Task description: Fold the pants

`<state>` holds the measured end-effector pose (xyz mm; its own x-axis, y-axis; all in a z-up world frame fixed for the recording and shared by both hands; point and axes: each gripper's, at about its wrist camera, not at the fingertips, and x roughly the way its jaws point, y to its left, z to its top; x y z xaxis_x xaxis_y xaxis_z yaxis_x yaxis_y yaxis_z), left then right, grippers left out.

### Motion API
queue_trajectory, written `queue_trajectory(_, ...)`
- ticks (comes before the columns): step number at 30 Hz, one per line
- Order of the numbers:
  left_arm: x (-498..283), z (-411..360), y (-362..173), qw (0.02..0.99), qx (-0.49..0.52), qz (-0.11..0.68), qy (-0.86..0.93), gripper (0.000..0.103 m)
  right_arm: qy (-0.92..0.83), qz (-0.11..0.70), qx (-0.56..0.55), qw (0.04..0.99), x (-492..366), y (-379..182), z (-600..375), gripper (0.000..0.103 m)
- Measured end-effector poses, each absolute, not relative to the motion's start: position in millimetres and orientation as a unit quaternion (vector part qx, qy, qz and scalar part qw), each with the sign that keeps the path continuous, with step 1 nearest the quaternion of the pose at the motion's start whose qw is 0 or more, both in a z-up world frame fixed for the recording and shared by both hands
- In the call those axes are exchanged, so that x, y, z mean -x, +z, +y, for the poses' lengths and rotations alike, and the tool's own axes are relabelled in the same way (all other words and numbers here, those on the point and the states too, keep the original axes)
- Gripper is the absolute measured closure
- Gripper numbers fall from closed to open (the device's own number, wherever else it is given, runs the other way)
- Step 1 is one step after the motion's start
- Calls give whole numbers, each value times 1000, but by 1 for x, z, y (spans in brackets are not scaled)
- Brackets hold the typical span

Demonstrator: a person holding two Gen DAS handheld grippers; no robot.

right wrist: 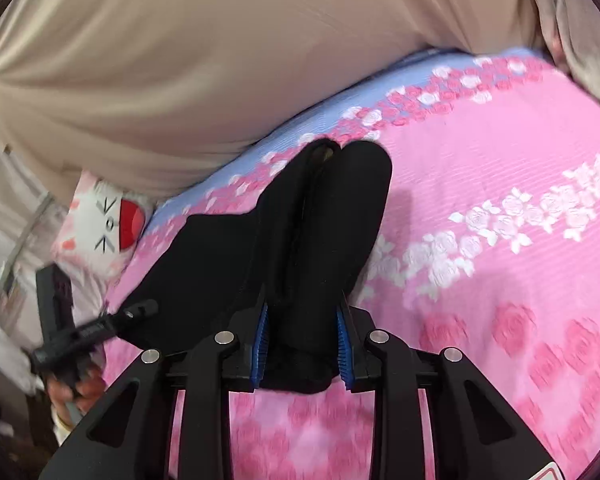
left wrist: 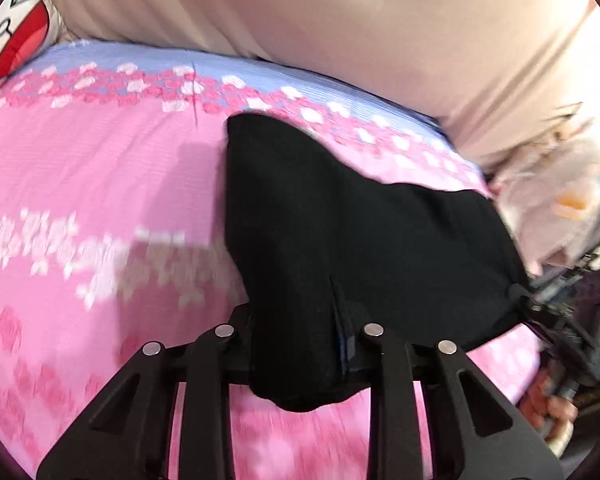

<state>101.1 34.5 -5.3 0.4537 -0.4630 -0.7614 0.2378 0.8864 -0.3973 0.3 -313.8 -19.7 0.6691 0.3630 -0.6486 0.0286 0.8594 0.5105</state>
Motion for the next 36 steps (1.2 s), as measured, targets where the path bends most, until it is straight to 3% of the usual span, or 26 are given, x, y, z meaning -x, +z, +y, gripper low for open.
queue_trajectory(3, -72, 42, -26, 829, 93, 518, -190, 56, 52, 452, -220, 863, 14, -62, -312, 57)
queue_trajectory(5, -60, 47, -43, 830, 61, 533, -154, 45, 34, 439, -259, 860, 33, -77, -325, 48)
queue_trajectory(7, -47, 61, -43, 845, 58, 518, -118, 33, 24, 410, -288, 865, 53, -66, -332, 48)
queue_trajectory(11, -32, 79, -9, 885, 70, 453, -77, 8, 50, 380, -204, 901, 71, -29, -305, 48)
queue_trajectory(15, -26, 66, 15, 917, 33, 394, -49, 7, 45, 408, -100, 906, 63, -38, -262, 48)
queue_trajectory(22, -24, 23, 5, 911, -18, 400, -103, 7, 45, 410, -66, 909, 36, -57, -240, 51)
queue_trajectory(23, -24, 17, 4, 910, -23, 399, -108, 6, 48, 402, -54, 913, 29, -56, -237, 56)
queue_trajectory(24, -27, 8, 0, 909, -32, 401, -109, 5, 47, 404, -43, 913, 25, -56, -236, 79)
queue_trajectory(30, -39, -14, -22, 902, -69, 414, -98, 5, 40, 348, -62, 935, 49, 3, -260, 81)
queue_trajectory(34, -48, -19, -51, 888, -76, 444, -90, 5, 25, 439, -92, 894, 27, -61, -289, 79)
queue_trajectory(36, -52, -18, -62, 880, -65, 462, -87, 5, 42, 412, -154, 897, 35, -62, -300, 72)
